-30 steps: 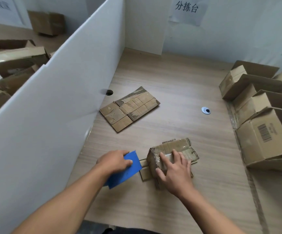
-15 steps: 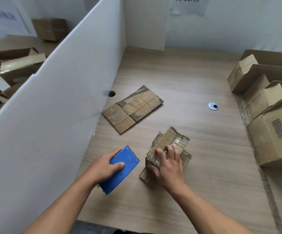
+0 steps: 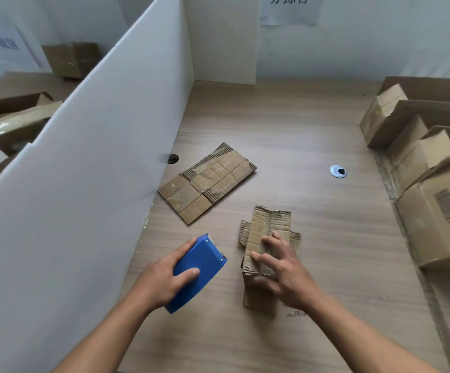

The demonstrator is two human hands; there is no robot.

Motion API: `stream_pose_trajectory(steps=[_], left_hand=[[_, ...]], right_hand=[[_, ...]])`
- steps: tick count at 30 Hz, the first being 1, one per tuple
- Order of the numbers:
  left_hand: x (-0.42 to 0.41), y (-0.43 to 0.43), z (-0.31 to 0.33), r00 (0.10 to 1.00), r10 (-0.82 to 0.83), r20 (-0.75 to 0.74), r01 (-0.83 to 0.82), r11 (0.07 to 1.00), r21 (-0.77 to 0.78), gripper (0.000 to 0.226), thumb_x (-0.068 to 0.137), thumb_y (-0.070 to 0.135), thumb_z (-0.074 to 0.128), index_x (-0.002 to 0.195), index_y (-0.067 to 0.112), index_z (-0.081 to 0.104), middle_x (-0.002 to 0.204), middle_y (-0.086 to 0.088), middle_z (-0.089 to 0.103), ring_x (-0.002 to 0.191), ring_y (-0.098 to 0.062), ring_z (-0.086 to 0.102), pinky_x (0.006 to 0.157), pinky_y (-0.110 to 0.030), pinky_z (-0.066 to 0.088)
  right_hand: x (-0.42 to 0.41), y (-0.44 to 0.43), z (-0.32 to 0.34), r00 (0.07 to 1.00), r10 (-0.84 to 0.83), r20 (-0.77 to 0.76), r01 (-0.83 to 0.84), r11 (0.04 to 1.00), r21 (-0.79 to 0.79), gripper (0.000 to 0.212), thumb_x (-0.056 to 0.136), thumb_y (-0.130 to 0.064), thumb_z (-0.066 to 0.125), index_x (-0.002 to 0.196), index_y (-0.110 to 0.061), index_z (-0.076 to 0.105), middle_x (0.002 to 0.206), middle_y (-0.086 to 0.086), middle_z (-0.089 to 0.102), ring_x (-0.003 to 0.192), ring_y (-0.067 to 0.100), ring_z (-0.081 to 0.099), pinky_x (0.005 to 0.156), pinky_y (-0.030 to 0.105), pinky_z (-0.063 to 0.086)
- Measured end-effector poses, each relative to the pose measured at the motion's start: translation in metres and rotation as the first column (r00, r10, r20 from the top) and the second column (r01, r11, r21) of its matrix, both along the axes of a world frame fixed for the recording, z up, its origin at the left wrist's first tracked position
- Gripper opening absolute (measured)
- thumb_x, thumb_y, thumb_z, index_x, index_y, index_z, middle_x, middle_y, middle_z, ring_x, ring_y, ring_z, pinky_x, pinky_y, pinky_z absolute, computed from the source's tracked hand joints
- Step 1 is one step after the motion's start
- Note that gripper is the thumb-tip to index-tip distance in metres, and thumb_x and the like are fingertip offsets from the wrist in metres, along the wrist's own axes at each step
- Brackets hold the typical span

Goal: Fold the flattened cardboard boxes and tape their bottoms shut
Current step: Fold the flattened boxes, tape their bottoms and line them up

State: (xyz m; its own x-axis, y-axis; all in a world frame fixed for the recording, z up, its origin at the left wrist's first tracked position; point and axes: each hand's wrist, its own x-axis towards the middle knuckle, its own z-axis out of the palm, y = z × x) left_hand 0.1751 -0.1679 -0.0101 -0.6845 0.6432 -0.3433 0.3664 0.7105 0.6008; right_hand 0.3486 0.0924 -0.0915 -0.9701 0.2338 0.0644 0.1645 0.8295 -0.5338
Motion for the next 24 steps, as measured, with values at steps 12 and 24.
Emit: stream_pose_trajectory(steps=[12, 24], left_hand=[[-0.007, 0.025, 0.000, 0.623, -0.424, -0.658, 0.612, 0.788, 0.071, 0.067, 0.094, 0.045, 0.055, 0.153, 0.044, 0.024, 0.083, 0.006, 0.055, 0.063, -0.021, 0.053, 0.054, -0.036, 0.047], [0.001, 0.034, 0.022, 0.519, -0.485, -0.704, 0.715, 0.697, 0.047, 0.053, 0.099, 0.049, 0.046, 0.149, 0.038, 0.034, 0.082, 0.008, 0.055, 0.067, -0.015, 0.052, 0.059, -0.028, 0.043]], right_hand=[[-0.006, 0.004, 0.077, 0.989, -0.112, -0.092, 0.082, 0.957, -0.280, 0.058, 0.087, -0.061, 0.053, 0.142, -0.054, 0.034, 0.153, -0.013, 0.038, 0.152, 0.012, 0.010, 0.120, 0.034, 0.016], [-0.016, -0.008, 0.075, 0.961, -0.194, -0.195, 0.103, 0.910, -0.401, 0.033, 0.086, -0.051, 0.060, 0.084, -0.021, 0.074, 0.117, -0.009, 0.064, 0.118, 0.013, 0.053, 0.102, 0.032, 0.040]])
